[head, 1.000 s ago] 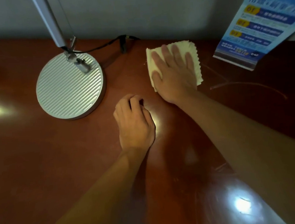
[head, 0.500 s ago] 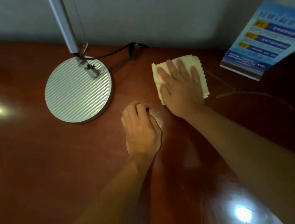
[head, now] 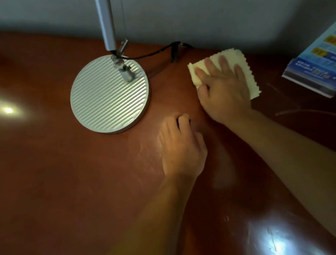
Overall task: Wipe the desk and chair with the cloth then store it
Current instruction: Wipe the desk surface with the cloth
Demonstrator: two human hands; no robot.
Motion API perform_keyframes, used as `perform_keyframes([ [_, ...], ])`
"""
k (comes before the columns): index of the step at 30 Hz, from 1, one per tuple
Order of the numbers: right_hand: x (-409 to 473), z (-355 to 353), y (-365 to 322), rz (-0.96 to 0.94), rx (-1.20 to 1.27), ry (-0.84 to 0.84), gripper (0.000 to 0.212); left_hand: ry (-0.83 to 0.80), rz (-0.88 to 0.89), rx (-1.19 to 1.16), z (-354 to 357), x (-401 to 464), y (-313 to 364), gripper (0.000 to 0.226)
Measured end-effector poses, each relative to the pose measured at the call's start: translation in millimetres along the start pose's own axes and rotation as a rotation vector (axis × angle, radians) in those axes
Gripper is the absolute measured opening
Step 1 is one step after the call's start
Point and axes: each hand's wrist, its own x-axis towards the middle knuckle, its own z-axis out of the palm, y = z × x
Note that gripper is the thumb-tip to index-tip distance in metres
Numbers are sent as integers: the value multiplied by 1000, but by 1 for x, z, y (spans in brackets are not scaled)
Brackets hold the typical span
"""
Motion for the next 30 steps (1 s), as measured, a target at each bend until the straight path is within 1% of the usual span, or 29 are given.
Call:
perform_keyframes([
  [3, -42, 10, -15, -42, 3, -3, 57, 21, 16, -32, -1, -1, 1, 30],
  [5, -69, 12, -14, -79, 1, -16, 54, 48, 2, -51, -1, 0, 3, 39],
  [6, -72, 13, -11, -83, -9, -25, 53, 51, -2, -55, -2, 0, 3, 40],
  [8, -55, 10, -10, -78, -38, -31, 55, 34, 9, -47, -1, 1, 2, 30],
  [12, 12, -2, -20, -1, -12, -81, 55, -1, 3, -10, 0, -1, 1, 31],
  [14, 14, 1, -18, 19, -18, -59, 55, -11, 6, -9, 0, -2, 1, 32],
  [17, -34, 8, -6, -13, -29, 11, 56, 2, 9, -15, 0, -1, 0, 31],
  [20, -80, 9, 11, -30, -48, -22, 55, -2, 18, -6, 0, -1, 1, 31],
  [22, -90, 9, 13, -15, -39, -29, 56, -5, 21, 19, -1, -1, 0, 30],
  [24, -84, 10, 3, 1, -20, -30, 57, -4, 28, 22, 0, -1, -1, 26],
  [26, -62, 10, -14, -51, 5, -35, 60, 2, 63, 12, 2, -2, -1, 22],
  [28, -34, 9, -32, -123, 42, -82, 61, 9, 70, -32, 3, -1, -2, 34],
  [30, -16, 10, -42, -150, 71, -92, 57, 26, -3, -101, 1, 0, -3, 42],
])
